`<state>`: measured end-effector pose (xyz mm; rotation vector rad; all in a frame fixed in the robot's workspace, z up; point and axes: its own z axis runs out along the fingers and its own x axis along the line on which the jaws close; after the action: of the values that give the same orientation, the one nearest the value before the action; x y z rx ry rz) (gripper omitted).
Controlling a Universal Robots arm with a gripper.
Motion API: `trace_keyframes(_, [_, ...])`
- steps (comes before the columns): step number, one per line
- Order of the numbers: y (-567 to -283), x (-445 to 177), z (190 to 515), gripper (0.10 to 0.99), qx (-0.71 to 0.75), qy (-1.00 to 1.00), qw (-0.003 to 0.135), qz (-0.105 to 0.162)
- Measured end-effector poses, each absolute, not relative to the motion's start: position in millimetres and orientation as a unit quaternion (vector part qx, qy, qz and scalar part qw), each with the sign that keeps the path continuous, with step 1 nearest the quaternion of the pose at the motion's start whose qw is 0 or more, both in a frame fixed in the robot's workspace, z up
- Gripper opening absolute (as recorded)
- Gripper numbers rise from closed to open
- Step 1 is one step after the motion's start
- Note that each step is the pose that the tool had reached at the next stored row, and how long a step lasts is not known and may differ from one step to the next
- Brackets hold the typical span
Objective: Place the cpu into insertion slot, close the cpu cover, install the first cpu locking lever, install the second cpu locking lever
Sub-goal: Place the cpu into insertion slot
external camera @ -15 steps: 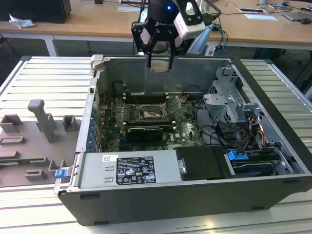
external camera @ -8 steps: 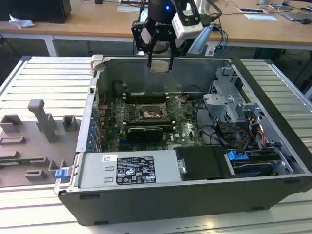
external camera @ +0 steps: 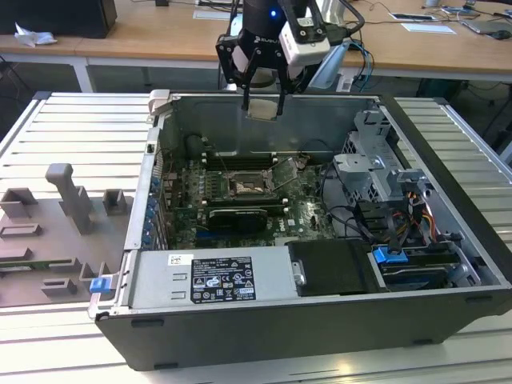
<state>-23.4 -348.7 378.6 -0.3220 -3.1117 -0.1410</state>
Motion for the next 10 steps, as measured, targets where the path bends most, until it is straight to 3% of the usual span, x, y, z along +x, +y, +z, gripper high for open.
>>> trace_keyframes(10, [-348.7,-23.4,378.2,0.541,-0.118,-0.992,0.004,-0.045])
